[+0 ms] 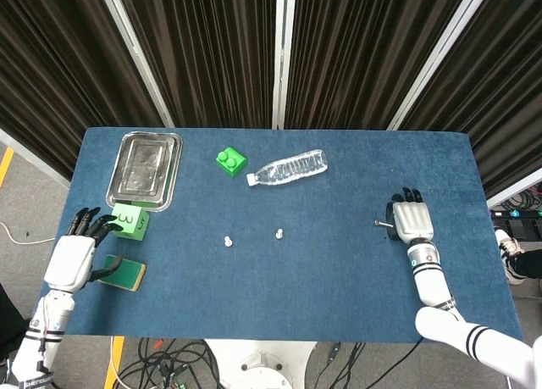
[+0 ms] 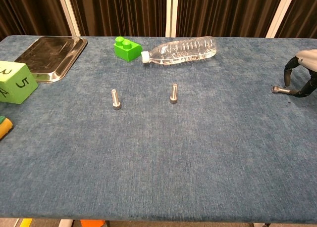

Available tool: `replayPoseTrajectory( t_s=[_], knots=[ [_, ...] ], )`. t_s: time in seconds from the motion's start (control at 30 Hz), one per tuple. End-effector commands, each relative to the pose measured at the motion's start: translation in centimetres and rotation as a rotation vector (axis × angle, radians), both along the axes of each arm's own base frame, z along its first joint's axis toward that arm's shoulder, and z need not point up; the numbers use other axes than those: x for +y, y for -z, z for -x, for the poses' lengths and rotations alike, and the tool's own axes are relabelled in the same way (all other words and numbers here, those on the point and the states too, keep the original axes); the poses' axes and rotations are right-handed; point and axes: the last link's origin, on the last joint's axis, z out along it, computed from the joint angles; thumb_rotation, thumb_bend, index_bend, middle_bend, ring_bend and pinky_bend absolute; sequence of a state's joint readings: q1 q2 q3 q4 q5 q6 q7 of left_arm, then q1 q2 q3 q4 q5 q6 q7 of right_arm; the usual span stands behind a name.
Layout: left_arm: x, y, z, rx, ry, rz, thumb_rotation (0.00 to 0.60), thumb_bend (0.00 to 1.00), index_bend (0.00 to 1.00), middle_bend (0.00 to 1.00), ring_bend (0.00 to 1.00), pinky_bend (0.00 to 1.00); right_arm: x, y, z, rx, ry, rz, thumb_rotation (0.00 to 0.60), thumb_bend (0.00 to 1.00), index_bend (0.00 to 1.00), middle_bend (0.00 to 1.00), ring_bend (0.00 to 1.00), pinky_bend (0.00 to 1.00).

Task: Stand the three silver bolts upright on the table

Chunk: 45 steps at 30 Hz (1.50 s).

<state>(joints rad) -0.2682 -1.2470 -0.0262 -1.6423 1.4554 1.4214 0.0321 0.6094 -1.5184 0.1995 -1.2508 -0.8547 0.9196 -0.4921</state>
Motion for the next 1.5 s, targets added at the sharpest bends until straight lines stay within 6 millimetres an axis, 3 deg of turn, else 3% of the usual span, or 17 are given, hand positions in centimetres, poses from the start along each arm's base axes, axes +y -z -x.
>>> replayPoseTrajectory(
  t_s=[0.03, 0.53, 0.77, 1.13, 1.5],
  knots=[
    [0.0, 0.0, -0.1, -0.001, 0.003, 0.001, 0.6, 0.28, 0.32, 0.19, 0.05, 0.0, 0.0, 0.1, 0.1, 0.004, 0.004, -0.005, 0.6, 0.25, 0.51, 0.22, 0.0, 0.0],
    [-0.3, 0.1, 0.0, -0.012, 0.003, 0.004, 0.6, 0.28, 0.32, 0.19, 0.05, 0.0, -0.1, 0.5, 0.4, 0.015, 0.024, -0.014, 0.6, 0.29, 0.52, 0.21, 0.0, 0.0],
    [-0.4, 0.1, 0.1, -0.019, 0.004, 0.002, 0.6, 0.28, 0.32, 0.19, 0.05, 0.0, -0.1, 0.3, 0.2, 0.034, 0.011, -0.016, 0.6, 0.39, 0.54, 0.22, 0.0, 0.0],
    [-0.4, 0.0, 0.1, -0.026, 0.004, 0.002, 0.6, 0.27, 0.32, 0.19, 0.05, 0.0, 0.0, -1.8, -2.2, 0.295, -0.189, -0.006, 0.6, 0.42, 0.54, 0.22, 0.0, 0.0],
    [-0.6, 0.2, 0.5, -0.035, -0.006, 0.011, 0.6, 0.27, 0.32, 0.19, 0.05, 0.0, -0.1, -0.6, -3.2, 0.492, -0.292, -0.019, 0.6, 0.42, 0.54, 0.22, 0.0, 0.0]
  ],
)
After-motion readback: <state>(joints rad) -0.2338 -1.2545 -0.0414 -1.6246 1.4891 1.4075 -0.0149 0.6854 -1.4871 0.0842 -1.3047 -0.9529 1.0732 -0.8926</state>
